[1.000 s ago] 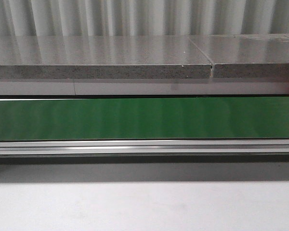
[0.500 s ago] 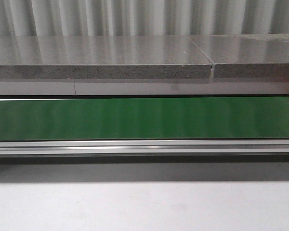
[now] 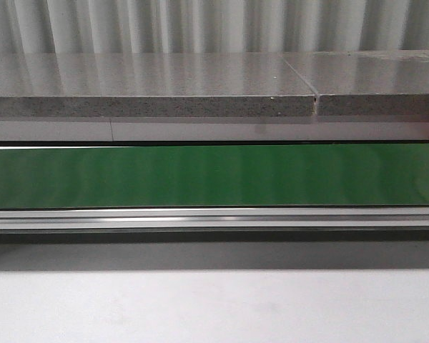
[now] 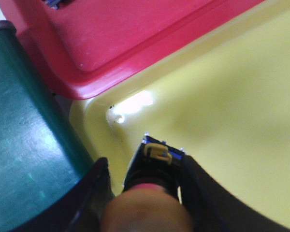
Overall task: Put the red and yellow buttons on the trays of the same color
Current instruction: 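Carry the yellow button with the right gripper over the yellow tray, then release the yellow button into the yellow tray and raise the right gripper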
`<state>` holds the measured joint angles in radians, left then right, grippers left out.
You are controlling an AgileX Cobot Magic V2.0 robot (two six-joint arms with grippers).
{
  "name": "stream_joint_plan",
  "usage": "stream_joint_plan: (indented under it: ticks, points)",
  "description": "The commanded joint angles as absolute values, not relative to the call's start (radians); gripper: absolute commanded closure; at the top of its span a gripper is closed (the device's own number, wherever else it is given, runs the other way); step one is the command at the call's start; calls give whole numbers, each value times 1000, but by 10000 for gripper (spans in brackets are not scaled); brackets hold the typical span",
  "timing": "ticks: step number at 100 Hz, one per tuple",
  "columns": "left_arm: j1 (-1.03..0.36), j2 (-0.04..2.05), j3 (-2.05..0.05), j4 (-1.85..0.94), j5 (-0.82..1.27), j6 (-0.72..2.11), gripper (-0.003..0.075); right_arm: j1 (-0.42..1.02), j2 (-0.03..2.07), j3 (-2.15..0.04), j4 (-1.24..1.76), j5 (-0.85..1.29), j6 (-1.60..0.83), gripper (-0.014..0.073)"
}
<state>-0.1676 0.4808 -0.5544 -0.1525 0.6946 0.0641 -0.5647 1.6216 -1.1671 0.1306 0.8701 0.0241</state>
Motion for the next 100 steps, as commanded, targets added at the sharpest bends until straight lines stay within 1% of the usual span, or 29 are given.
stream_joint_plan:
  ticks: [1,35,42,45,49,52,54,56,61,68,72,94,100]
  points:
    - [-176,486,-582,-166,629,65,740,-568,1617,-1187,144,813,26,484]
    - [-176,486,-582,-166,629,65,740,-568,1725,-1187,207,732,26,484]
    - [-176,486,-582,-166,629,65,740,-568,1739,-1187,207,728,26,473]
    - [-176,486,-582,-166,629,65,740,-568,1741,-1187,207,728,26,457]
    - [-176,486,-582,-166,629,65,740,-568,1742,-1187,207,728,26,412]
    - [-176,486,-582,-166,629,65,740,-568,1742,-1187,207,729,24,369]
    - [-176,486,-582,-166,629,65,740,-568,1742,-1187,207,729,20,318]
    - [-176,486,-582,-166,629,65,740,-568,1741,-1187,207,729,20,291]
    - [-176,486,-582,-166,629,65,740,-568,1740,-1187,207,728,20,183]
    - [-176,486,-582,-166,629,65,740,-568,1734,-1187,207,723,20,97]
    - [-176,486,-582,-166,629,65,740,-568,1727,-1187,207,720,7,80]
    - [-176,486,-582,-166,629,65,740,-568,1631,-1185,207,717,-82,85]
    - [-176,486,-582,-166,629,65,740,-560,1595,-1185,207,720,-106,106]
